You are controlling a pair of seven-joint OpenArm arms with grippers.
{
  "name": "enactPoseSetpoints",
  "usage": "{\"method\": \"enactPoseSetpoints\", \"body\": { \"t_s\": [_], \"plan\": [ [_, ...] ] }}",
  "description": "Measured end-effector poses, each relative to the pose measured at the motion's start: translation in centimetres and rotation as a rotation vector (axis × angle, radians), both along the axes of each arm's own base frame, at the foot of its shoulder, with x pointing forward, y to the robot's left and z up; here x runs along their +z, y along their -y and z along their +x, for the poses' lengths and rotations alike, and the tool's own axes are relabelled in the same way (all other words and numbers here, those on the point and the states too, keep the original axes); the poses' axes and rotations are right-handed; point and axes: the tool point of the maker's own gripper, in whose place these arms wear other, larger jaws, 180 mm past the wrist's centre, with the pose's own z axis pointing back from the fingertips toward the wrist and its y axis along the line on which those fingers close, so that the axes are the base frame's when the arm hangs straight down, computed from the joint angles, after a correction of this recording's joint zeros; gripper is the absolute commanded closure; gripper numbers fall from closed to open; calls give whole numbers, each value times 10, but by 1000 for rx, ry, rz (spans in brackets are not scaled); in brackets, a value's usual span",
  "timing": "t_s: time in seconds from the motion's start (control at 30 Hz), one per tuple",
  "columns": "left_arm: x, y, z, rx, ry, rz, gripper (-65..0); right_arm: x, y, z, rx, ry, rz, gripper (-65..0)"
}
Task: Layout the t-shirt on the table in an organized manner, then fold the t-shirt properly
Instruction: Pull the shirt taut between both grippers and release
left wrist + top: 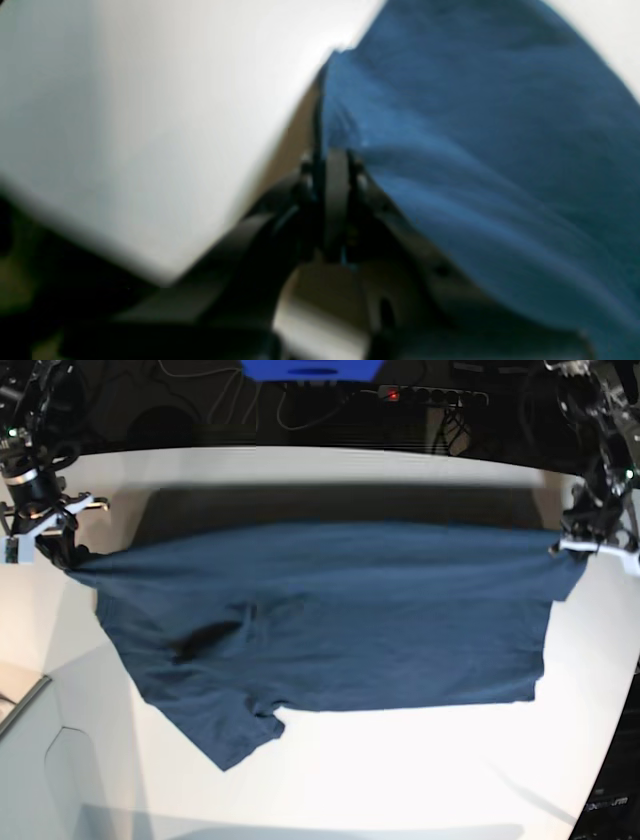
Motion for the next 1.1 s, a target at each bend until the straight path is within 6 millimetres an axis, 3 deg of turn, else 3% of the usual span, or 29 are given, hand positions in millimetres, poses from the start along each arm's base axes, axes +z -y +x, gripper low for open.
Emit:
{"method": "enactPoseSetpoints", "body": {
  "t_s": [0.1,0.3,0.67,0.77,0.9,1.1],
  "plan": [
    [-16,4,-24,23,-52,-20,0,5,9,-1,-23,14,-12,0],
    [-34,17,-35,41,-81,-66,0,5,17,-6,-45,8,-20,0],
    [-34,17,-36,42,-82,-68,0,-37,21,-43,-77,-120,26,0],
    [-34,17,-36,42,-81,-68,0,-51,21,-63,-83,-183,33,0],
    [-34,17,-37,41,-86,-64,0,-60,20,-81,-84,-226,37,0],
    [-31,16,-35,38,-76,-60,0,-66,15,-87,-94,-237,57,0]
  ]
}}
